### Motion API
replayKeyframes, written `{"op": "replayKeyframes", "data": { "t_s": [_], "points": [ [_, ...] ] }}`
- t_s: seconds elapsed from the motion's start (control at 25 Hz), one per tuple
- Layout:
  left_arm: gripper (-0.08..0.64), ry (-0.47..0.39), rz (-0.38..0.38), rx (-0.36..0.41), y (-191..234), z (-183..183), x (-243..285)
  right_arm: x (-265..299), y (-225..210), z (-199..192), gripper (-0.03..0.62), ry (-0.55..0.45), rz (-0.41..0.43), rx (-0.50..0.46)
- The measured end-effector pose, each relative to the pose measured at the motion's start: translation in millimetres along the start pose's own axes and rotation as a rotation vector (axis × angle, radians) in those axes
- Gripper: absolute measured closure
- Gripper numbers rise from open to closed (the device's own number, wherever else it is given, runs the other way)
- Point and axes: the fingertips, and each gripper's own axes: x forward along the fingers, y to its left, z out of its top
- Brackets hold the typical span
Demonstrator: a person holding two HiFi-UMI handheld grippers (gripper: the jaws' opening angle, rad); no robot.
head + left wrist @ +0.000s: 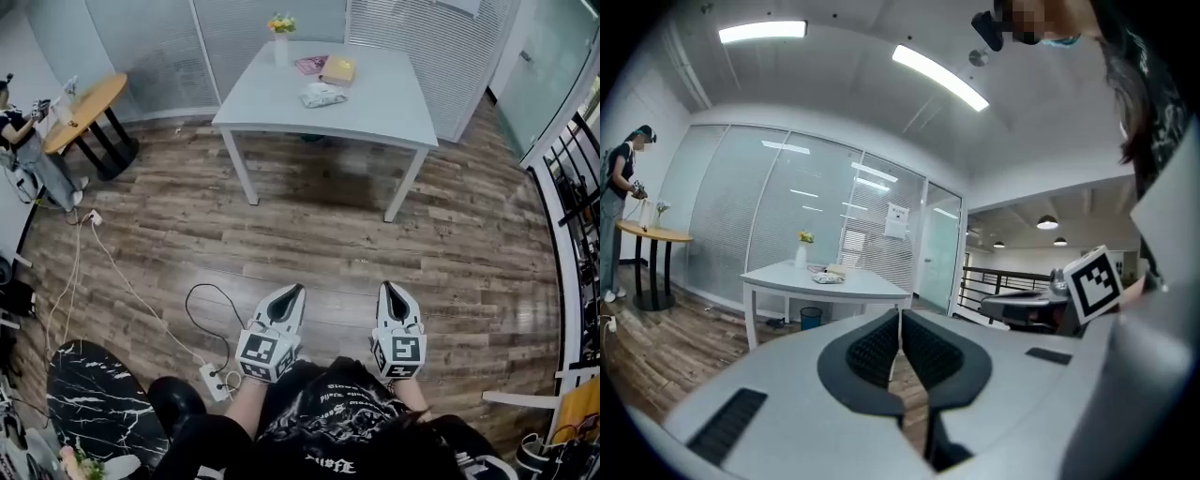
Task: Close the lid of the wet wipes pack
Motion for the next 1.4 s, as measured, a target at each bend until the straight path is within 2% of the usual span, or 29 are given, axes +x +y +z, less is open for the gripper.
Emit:
{"op": "replayKeyframes", "data": {
  "t_s": [0.32,0.6,0.72,0.96,1.16,1.4],
  "points": [
    [0.546,0.042,-0.039,-0.012,12.7,-9.8,11.2,22.3,25.3,2.6,0.594,-0.012,0.056,-0.012],
    [0.546,0.067,-0.039,-0.016,30.1,-12.8,56.8,74.6,13.0,-6.7,0.594,0.023,0.118,0.0],
    [0.546,0.061,-0.021,-0.03,38.0,-4.5,90.4,103.4,-5.9,-4.3,0.594,0.03,0.144,-0.017],
    [0.545,0.048,0.013,0.009,49.3,23.7,174.6,172.3,-61.6,11.7,0.594,0.004,0.179,-0.008],
    [0.546,0.045,0.053,-0.012,56.3,36.8,239.7,221.9,-99.8,33.1,0.594,-0.04,0.251,-0.013],
    [0.546,0.048,0.073,-0.045,57.0,43.2,292.8,264.6,-134.8,35.7,0.594,-0.01,0.294,-0.033]
  ]
}}
